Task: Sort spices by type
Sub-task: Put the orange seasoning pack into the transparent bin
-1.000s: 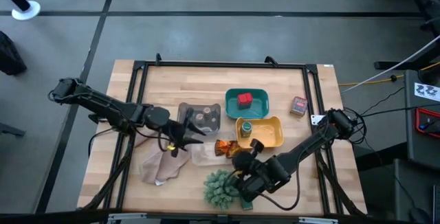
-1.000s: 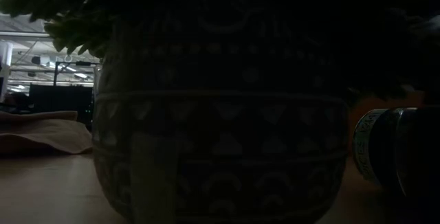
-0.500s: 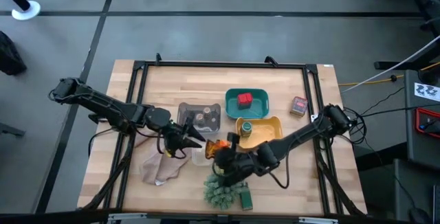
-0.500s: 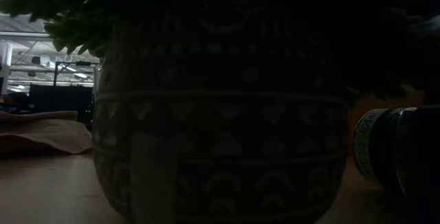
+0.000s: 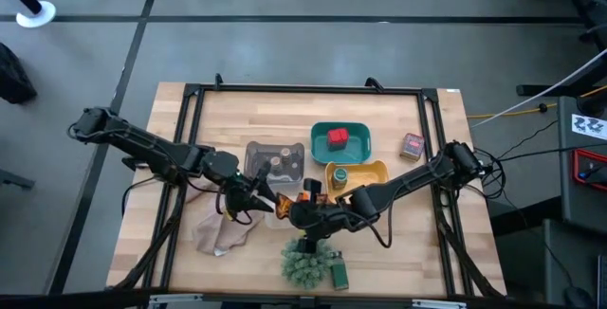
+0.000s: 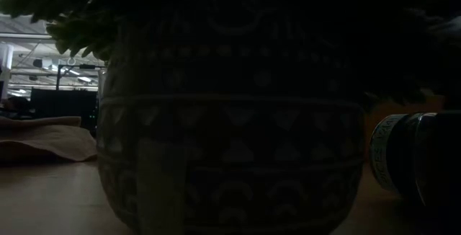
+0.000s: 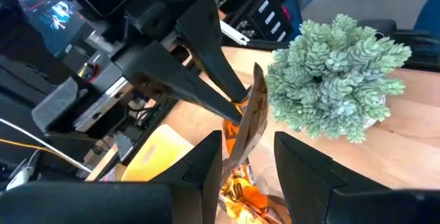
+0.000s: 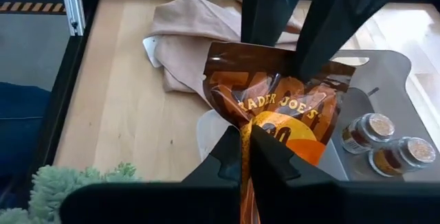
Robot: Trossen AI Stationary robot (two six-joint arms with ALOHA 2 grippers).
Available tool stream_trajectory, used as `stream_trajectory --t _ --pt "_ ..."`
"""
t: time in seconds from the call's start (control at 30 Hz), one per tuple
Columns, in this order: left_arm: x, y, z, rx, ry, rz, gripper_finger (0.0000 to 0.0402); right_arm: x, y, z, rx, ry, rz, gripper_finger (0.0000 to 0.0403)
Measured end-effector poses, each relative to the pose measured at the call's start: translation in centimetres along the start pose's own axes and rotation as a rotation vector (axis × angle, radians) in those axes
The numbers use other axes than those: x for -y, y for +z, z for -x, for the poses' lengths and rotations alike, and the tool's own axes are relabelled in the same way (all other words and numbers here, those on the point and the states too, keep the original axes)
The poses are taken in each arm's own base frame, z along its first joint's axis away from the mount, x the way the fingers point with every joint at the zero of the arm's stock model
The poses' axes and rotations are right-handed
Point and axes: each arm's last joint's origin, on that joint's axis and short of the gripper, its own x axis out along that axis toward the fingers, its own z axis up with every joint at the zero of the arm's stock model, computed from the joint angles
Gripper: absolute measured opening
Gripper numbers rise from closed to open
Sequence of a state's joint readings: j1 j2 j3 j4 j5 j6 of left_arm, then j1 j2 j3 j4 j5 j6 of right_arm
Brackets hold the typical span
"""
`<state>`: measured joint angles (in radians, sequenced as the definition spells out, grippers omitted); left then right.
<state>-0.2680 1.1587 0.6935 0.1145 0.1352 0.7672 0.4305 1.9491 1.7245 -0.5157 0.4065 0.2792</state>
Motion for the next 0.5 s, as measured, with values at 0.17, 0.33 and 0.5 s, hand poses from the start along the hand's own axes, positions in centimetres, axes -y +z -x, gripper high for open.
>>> stream_trajectory --t 0.17,0.33,0.5 --pt "0.2 -0.4 -0.7 -0.018 -0.017 -0.020 0.0117 -0.2 0.4 0.0 0.037 0.022 -0.017 0.0027" --pt "0.5 -0.8 -1.3 -0.033 -0.033 -0.008 0.0089 -0.2 0.5 0.0 0.044 0.037 0.001 0.0023" --pt "0.5 -0.8 -1.3 -0.036 -0.032 0.027 0.0011 -0.2 0.5 0.0 0.045 0.038 0.001 0.0020"
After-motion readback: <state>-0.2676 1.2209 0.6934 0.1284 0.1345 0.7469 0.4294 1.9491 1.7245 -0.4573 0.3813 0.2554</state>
